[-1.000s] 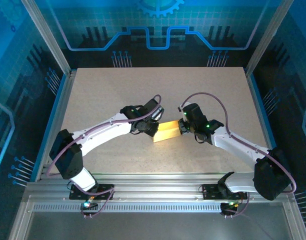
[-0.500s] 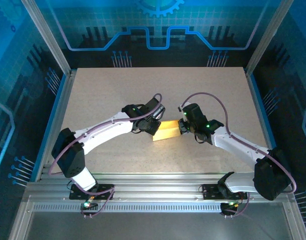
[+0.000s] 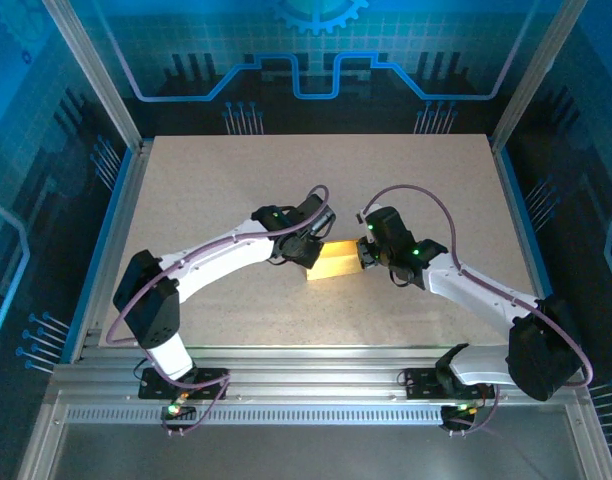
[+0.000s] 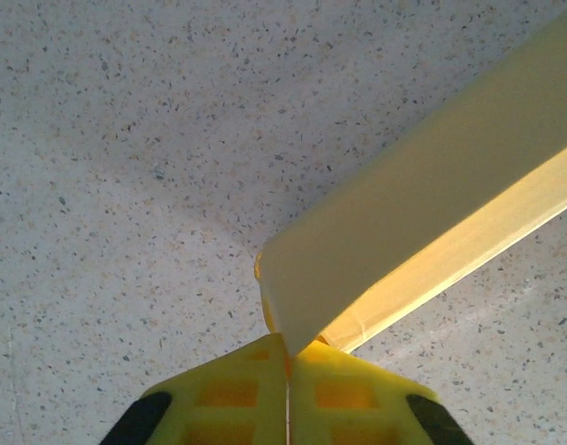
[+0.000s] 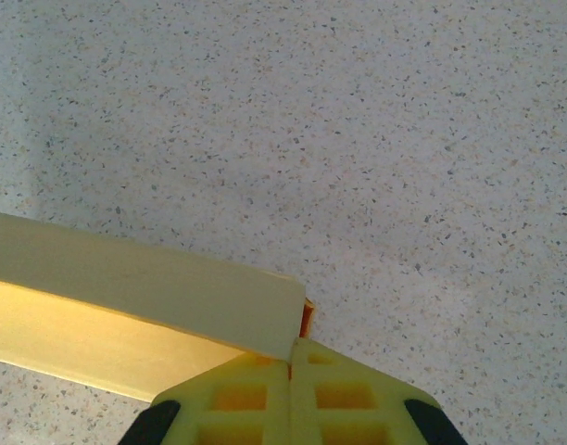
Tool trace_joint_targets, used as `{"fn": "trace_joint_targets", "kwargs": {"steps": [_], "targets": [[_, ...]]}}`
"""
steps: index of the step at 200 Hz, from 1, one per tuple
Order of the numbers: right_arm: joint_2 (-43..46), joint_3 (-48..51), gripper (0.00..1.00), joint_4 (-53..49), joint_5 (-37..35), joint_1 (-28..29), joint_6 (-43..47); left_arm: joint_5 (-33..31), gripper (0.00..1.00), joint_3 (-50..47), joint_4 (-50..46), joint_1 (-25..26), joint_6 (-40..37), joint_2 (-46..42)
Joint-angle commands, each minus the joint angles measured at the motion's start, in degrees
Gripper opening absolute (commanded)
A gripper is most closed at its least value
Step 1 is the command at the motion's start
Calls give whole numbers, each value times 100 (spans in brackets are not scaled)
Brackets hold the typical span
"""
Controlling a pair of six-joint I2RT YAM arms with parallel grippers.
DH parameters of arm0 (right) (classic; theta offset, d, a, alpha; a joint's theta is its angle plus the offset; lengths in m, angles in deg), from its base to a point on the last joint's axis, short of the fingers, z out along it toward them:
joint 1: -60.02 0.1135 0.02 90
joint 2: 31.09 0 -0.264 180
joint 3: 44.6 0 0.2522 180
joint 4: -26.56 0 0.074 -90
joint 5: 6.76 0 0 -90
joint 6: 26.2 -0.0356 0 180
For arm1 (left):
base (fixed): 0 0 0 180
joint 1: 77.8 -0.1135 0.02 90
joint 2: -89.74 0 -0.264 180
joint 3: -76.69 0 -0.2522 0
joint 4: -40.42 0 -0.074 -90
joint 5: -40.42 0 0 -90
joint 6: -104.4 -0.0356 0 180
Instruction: Fold the paper box
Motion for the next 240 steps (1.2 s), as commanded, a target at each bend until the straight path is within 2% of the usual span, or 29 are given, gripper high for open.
{"fn": "trace_joint_targets", "kwargs": {"steps": [1,42,85,126,150,240], "targets": [[-38,6,0,-503,182,129,-50,62,0,181,-26,43,118,92],[-51,3,0,-505,182,146,-42,96,0,341,-122,-58,364,121],[-89,3,0,-518,125,182,11,833,0,828,-645,-372,692,314],[-151,-24,0,-500,-2,291,-42,1077,0,1071,-906,-605,1116,430],[-186,-95,0,-548,-73,348,-46,1514,0,1183,-977,-766,1171,518],[-236,-150,0,-574,-262,560,-109,2200,0,1297,-1097,-1070,1564,881]]}}
